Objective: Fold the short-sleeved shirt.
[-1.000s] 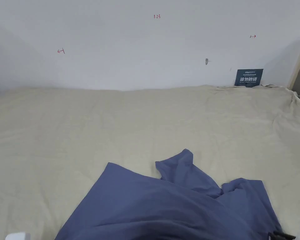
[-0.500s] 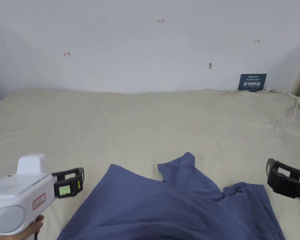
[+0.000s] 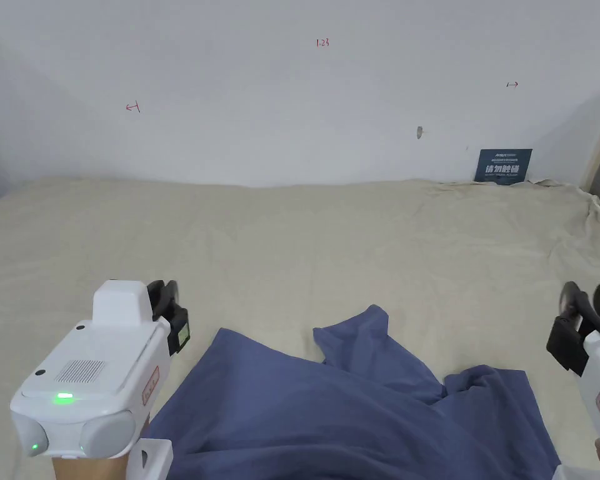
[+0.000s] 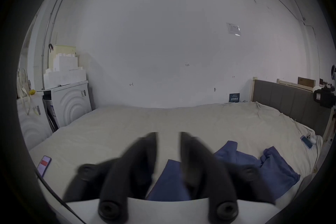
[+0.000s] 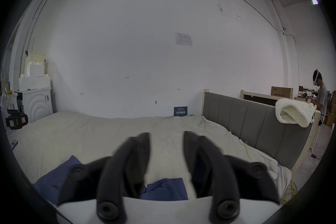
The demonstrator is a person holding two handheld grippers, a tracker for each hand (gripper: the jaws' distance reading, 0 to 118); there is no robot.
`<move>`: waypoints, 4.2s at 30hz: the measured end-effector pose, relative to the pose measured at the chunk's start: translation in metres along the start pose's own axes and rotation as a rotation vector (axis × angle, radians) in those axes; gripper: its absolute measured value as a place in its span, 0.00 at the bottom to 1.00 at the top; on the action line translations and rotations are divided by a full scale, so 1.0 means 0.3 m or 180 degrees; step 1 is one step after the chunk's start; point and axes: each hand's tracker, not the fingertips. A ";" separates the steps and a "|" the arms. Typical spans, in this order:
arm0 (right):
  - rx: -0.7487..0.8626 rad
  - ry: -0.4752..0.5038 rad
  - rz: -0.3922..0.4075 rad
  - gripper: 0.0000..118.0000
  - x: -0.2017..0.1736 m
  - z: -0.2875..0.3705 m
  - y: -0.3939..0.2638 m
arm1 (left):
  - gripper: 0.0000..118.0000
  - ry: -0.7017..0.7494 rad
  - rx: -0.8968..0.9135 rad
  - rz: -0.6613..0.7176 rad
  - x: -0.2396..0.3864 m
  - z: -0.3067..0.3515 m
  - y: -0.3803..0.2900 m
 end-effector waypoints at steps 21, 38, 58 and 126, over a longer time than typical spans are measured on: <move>0.0003 0.0017 0.0015 0.00 0.013 -0.055 -0.018 | 0.00 -0.0296 -0.0572 0.0097 -0.054 -0.157 0.039; -0.0266 -0.0045 0.0148 0.00 -0.014 -0.239 -0.068 | 0.11 -0.0688 -0.2216 0.0182 -0.068 -0.922 -0.134; -0.0648 -0.0155 0.0105 0.00 0.005 -0.317 -0.175 | 0.37 -0.0347 -0.2997 -0.0254 0.006 -1.137 -0.400; -0.0900 0.0629 -0.0487 0.00 0.175 -0.643 0.255 | 0.00 -0.0360 -0.1091 0.0571 -0.282 -0.429 0.312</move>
